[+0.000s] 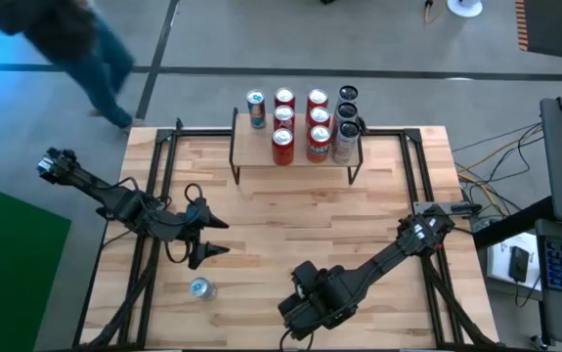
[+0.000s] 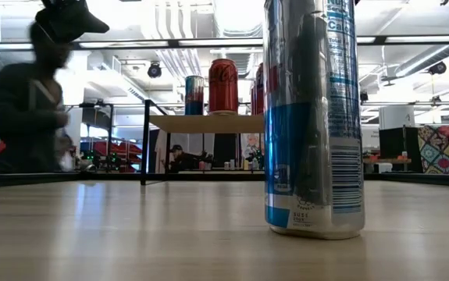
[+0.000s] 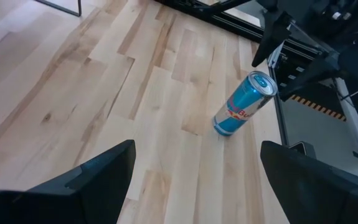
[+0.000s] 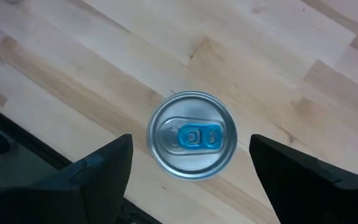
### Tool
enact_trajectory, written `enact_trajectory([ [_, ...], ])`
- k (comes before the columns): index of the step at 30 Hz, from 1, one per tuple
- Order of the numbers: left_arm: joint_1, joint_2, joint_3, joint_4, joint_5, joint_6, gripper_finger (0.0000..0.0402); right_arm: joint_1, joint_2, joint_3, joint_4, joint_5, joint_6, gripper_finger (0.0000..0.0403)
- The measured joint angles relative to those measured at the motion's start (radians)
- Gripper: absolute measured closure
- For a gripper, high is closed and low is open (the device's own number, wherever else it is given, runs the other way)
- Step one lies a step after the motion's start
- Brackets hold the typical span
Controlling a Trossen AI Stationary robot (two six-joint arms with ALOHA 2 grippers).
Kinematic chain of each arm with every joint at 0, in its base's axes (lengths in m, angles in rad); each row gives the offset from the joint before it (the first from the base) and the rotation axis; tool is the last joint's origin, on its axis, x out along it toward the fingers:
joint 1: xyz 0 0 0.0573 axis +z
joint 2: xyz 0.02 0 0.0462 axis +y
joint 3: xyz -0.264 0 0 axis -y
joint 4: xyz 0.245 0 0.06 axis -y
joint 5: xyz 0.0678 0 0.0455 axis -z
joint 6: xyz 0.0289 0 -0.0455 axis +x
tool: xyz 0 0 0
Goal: Place canned beverage on shelf
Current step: Put the right blue soda can aligned with the other blue soda can on the shelf
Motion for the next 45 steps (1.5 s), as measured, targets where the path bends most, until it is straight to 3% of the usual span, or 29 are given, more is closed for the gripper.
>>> enact_trajectory([
  [12, 0.000, 0.005, 0.000, 0.006, -0.027, 0.005, 0.0070, -0.016, 0.062, -0.001, 0.041, -0.020, -0.033, 0.0095],
  [21, 0.000, 0.045, 0.000, 0.005, -0.026, 0.005, 0.0070, -0.047, 0.065, -0.006, 0.046, -0.020, -0.110, 0.0172],
  [29, 0.000, 0.096, 0.000, 0.004, -0.017, 0.035, 0.0070, -0.049, 0.067, -0.008, 0.050, -0.016, -0.116, 0.0166],
  [37, 0.000, 0.173, 0.000, 0.033, 0.179, 0.224, 0.0070, -0.051, 0.050, 0.003, 0.067, 0.002, -0.238, 0.0170],
  [45, 0.002, 0.283, 0.000, 0.311, 0.298, 0.425, 0.0070, -0.056, -0.025, 0.004, 0.119, 0.005, -0.421, 0.0167],
])
